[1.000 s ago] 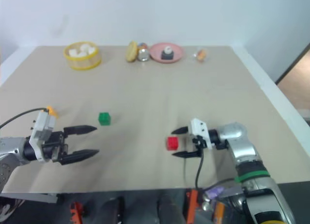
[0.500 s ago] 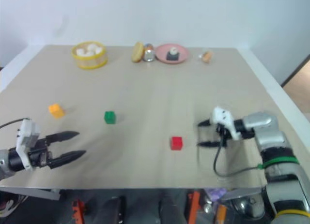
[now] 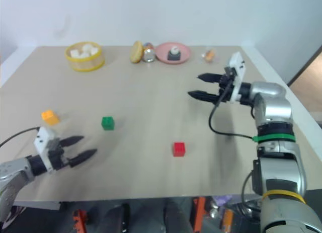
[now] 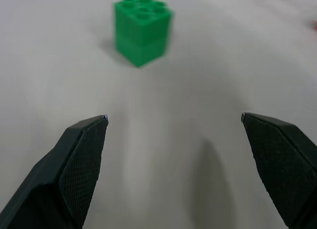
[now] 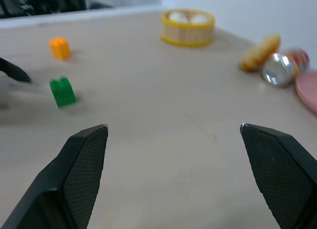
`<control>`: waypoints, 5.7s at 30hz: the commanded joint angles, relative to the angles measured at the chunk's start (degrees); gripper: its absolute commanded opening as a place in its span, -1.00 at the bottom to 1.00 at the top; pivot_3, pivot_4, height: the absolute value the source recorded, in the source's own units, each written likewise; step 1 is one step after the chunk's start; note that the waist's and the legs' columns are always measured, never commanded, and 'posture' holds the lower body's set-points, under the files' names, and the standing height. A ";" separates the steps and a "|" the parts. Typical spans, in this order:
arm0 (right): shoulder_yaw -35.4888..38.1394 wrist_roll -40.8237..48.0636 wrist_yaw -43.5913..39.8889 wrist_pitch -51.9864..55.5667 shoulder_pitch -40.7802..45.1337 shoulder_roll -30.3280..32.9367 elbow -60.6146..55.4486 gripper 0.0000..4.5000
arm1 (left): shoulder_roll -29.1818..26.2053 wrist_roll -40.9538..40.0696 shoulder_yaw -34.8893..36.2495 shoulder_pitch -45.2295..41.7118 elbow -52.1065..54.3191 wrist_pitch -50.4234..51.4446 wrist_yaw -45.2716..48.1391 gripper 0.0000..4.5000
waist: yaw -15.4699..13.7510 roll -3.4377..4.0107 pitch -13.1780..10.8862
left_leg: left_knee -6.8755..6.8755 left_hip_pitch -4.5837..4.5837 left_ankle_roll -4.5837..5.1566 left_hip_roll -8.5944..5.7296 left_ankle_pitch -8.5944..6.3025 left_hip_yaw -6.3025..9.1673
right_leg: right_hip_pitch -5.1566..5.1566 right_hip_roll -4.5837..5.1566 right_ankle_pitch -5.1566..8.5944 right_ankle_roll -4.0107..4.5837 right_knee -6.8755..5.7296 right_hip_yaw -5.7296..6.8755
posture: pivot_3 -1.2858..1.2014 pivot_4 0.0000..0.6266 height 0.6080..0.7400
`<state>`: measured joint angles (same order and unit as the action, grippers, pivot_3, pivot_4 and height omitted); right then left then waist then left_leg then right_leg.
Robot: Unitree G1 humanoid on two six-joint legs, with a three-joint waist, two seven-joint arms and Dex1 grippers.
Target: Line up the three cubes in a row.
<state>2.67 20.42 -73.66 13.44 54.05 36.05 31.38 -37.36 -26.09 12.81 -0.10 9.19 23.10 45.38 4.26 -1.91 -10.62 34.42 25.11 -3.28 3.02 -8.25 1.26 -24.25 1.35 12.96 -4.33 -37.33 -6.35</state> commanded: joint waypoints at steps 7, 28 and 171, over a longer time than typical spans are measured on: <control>-1.08 6.40 1.85 9.90 -10.78 -2.02 -24.29 0.97 | 3.72 4.30 -4.14 -6.51 -6.15 -3.90 -1.75 0.99 | -0.64 0.00 0.01 | 0.05 0.05 -0.03 -0.05 -0.02 0.11 | 0.04 0.00 0.03 -0.03 -0.02 0.00 | 0.03 -0.52 1.00; -0.64 9.26 5.98 12.62 -13.41 -2.46 -30.06 0.97 | 5.13 9.83 -12.81 -32.46 -35.05 -11.88 15.02 0.99 | -1.50 -0.01 0.01 | 0.10 0.10 0.11 -0.04 0.56 0.04 | 0.00 0.01 -0.51 0.11 0.01 0.05 | 0.03 -0.52 1.00; 3.23 14.37 -2.48 12.51 -27.35 14.08 -37.75 1.00 | -4.93 7.38 -18.04 -21.85 -11.24 -9.48 31.30 0.98 | -1.44 0.01 0.01 | 0.13 0.12 0.02 -0.05 0.40 0.17 | 0.07 -0.03 -0.17 0.05 -0.02 0.02 | 0.03 -0.52 1.00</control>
<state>4.71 34.71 -76.06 26.98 25.43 49.82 -6.41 -41.15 -17.38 -8.17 -22.12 -3.54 13.14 76.79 2.82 -1.90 -10.61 34.55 25.23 -3.26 2.97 -7.84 1.42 -24.18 1.33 12.78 -4.28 -37.35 -6.34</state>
